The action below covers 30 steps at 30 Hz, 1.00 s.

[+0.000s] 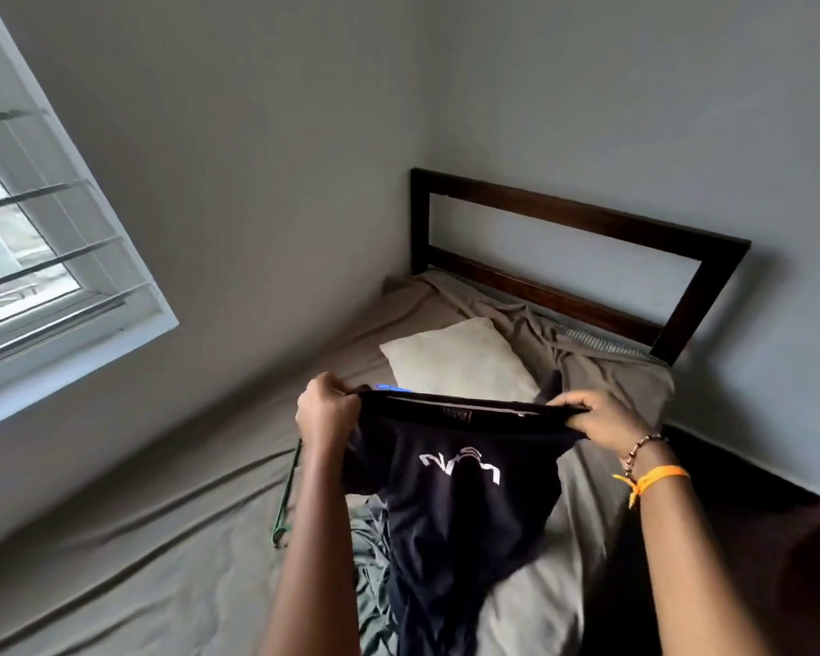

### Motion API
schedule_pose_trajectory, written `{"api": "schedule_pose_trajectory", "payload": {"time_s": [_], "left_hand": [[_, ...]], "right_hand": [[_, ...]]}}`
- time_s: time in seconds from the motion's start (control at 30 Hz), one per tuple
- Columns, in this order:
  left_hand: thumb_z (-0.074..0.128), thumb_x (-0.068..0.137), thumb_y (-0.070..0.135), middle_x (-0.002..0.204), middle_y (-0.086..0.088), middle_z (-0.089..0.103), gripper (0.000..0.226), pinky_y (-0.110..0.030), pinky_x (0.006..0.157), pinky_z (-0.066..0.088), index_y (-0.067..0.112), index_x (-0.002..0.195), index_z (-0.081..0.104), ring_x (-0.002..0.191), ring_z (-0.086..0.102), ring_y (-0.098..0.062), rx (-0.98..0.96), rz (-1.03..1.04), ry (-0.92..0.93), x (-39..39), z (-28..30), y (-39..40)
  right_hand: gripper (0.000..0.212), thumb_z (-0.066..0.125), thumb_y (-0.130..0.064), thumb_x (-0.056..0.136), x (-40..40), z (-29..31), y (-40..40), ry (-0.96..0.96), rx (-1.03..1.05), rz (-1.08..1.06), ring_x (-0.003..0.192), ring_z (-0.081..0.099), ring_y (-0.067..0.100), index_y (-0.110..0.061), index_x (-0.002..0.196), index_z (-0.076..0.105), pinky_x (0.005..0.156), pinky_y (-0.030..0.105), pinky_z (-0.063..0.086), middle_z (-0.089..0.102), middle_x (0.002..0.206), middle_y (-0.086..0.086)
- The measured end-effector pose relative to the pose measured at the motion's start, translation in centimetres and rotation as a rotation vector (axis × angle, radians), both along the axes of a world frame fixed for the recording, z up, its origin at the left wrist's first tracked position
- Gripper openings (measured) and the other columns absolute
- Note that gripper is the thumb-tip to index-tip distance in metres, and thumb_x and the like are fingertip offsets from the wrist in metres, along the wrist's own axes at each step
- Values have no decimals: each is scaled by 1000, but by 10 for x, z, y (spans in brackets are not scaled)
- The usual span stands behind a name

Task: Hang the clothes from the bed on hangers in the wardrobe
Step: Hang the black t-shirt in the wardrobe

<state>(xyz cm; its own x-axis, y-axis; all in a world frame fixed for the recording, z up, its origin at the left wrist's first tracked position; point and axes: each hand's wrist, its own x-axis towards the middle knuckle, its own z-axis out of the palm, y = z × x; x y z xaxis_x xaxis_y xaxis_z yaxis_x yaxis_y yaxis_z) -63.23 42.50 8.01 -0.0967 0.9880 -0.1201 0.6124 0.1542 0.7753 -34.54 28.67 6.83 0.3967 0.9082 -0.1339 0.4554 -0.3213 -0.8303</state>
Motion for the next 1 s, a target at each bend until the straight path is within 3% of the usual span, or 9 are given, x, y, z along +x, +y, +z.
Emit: {"api": "schedule_pose_trajectory", "payload": {"time_s": [0.13,0.23,0.3,0.37,0.5,0.6,0.67,0.8,1.0], "left_hand": [[56,81,-8,57,-9,51,27,-19,42,47,9,60,51,43,53,-15,-364,-125,-384,-14,-40,-12],[49,90,-8,69,-9,57,20,-16,44,48,5,79,59,43,57,-7,-578,-330,-407,-28,-48,-12],[48,90,-6,68,-7,60,16,-18,47,50,3,91,62,46,58,-8,-701,-450,-387,-31,-52,-4],[50,88,-6,68,-7,60,16,-20,50,51,3,92,62,50,58,-10,-768,-477,-308,-28,-65,5],[57,85,-4,59,-4,54,16,-20,47,43,7,74,59,46,51,-10,-799,-396,-171,1,-105,13],[57,84,-3,43,5,44,29,-15,39,30,12,59,53,39,42,-7,-654,-291,-76,39,-146,15],[59,82,-1,50,3,52,22,-18,45,34,13,65,58,54,48,-14,-628,-277,-68,66,-176,9],[62,83,9,100,-10,70,20,-25,76,44,6,101,67,93,63,-21,-709,-231,-89,106,-219,-14],[66,85,18,68,6,62,12,-18,63,33,19,73,61,71,54,-8,-707,-83,-64,114,-255,-7]], "right_hand": [[29,58,12,70,0,-35,-22,104,-423,332,57,55,2,-15,70,67,55,15,43,60,56,-11],[26,63,0,67,7,-46,-36,294,-462,344,76,59,12,-2,92,69,64,24,44,65,80,5],[40,67,-10,61,12,-47,-38,443,-398,287,79,59,15,1,99,64,65,23,45,66,86,6],[21,64,-5,70,13,-54,-31,534,-352,143,62,50,12,-5,90,60,51,18,40,58,74,5],[24,48,13,85,22,-102,14,257,-412,-193,30,36,4,-8,75,45,28,13,28,40,61,7],[28,58,11,79,24,-156,46,190,-515,-246,62,55,19,-13,71,46,55,26,52,50,73,9],[27,61,5,81,22,-194,62,171,-606,-141,75,55,25,-17,72,47,77,42,51,55,79,10],[16,56,-2,86,18,-248,97,26,-684,97,94,58,18,-4,96,68,81,23,39,64,98,7],[32,46,6,84,33,-316,161,-195,-669,317,118,49,32,5,111,63,102,24,29,53,125,23]]}}
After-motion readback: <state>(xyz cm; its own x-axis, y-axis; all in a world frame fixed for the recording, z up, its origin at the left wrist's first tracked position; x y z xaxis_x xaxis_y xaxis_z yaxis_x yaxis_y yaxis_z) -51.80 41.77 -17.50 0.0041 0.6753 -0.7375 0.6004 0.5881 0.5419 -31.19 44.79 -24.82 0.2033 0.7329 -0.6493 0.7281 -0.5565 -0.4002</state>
